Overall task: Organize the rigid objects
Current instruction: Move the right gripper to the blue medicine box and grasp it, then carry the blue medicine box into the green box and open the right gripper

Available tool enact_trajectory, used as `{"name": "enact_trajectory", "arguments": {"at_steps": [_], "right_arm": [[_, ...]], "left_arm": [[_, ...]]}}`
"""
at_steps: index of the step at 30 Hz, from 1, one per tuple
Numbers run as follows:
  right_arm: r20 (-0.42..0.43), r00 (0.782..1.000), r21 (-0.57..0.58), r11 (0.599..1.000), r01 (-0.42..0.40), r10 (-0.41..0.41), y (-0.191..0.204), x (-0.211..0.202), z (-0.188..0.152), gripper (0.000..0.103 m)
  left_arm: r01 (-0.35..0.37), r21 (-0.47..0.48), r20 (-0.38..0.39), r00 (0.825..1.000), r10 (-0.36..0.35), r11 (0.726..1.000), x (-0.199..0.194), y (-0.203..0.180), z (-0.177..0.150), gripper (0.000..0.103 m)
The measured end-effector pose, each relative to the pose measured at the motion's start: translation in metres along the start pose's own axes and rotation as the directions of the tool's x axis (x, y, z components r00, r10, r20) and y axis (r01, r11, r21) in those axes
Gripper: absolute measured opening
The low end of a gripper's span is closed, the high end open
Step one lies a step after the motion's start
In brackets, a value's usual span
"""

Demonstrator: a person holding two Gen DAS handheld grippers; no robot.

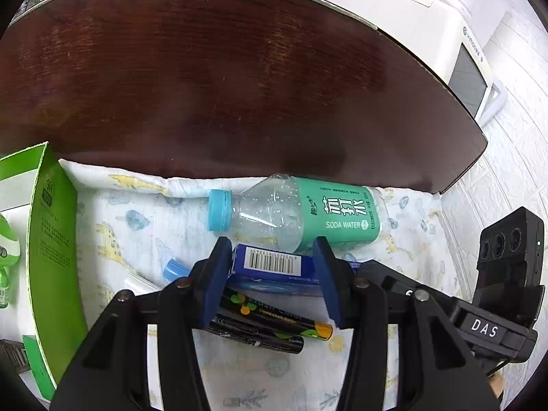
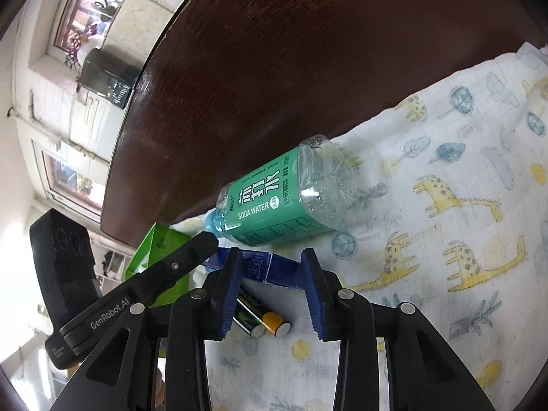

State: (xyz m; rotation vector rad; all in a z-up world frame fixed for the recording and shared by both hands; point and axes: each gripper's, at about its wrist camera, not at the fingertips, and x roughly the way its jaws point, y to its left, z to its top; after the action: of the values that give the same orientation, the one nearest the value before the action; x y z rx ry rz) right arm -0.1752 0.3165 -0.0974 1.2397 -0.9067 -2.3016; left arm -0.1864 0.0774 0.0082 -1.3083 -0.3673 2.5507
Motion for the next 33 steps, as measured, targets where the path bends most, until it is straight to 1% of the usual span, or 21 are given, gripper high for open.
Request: {"name": "enact_trajectory", "arguments": {"at_steps": [3,4,6,12,16,22,27,33], "right_arm": [[0.002,1.000,-0.003,1.000,0.009,-0.009,0.002,-0.001,-0.002,0.037],[0.003,1.000,-0.003,1.000,0.011,-0.011,0.003,-0.001,-0.002,0.040],[0.010,1.000,-0.014,1.000,0.024,-0.024,0.006,-0.003,-0.003,0.042],[0.043,0.999,-0.021,1.000,0.021,-0.020,0.015,-0.013,-0.003,0.042],[0.067,0.998,-0.048,0.999,0.014,-0.011,0.030,-0.021,-0.004,0.042],[0.074,0.997,-0.105,0.994,-0.008,0.015,0.061,-0.026,-0.007,0.042],[0.066,0.997,-0.180,0.983,-0.030,0.042,0.100,-0.025,-0.015,0.042],[0.026,0.997,-0.266,0.961,-0.067,0.077,0.154,-0.007,-0.032,0.042]], "left_arm": [[0.000,0.012,0.008,1.000,0.000,1.000,-0.005,-0.005,-0.003,0.046],[-0.004,0.023,0.016,1.000,0.004,1.000,-0.007,-0.009,-0.004,0.046],[-0.013,0.039,0.030,0.999,0.011,0.999,-0.010,-0.014,-0.005,0.046],[-0.002,0.045,0.069,0.998,-0.001,0.999,-0.027,-0.017,-0.004,0.046],[-0.008,0.044,0.108,0.994,0.003,0.999,-0.046,-0.017,-0.005,0.046],[-0.020,0.032,0.173,0.985,0.014,0.999,-0.078,-0.008,-0.007,0.046],[-0.039,0.006,0.232,0.972,0.036,0.999,-0.116,0.016,-0.017,0.046],[-0.074,-0.058,0.293,0.952,0.087,0.996,-0.160,0.059,-0.033,0.046]]}}
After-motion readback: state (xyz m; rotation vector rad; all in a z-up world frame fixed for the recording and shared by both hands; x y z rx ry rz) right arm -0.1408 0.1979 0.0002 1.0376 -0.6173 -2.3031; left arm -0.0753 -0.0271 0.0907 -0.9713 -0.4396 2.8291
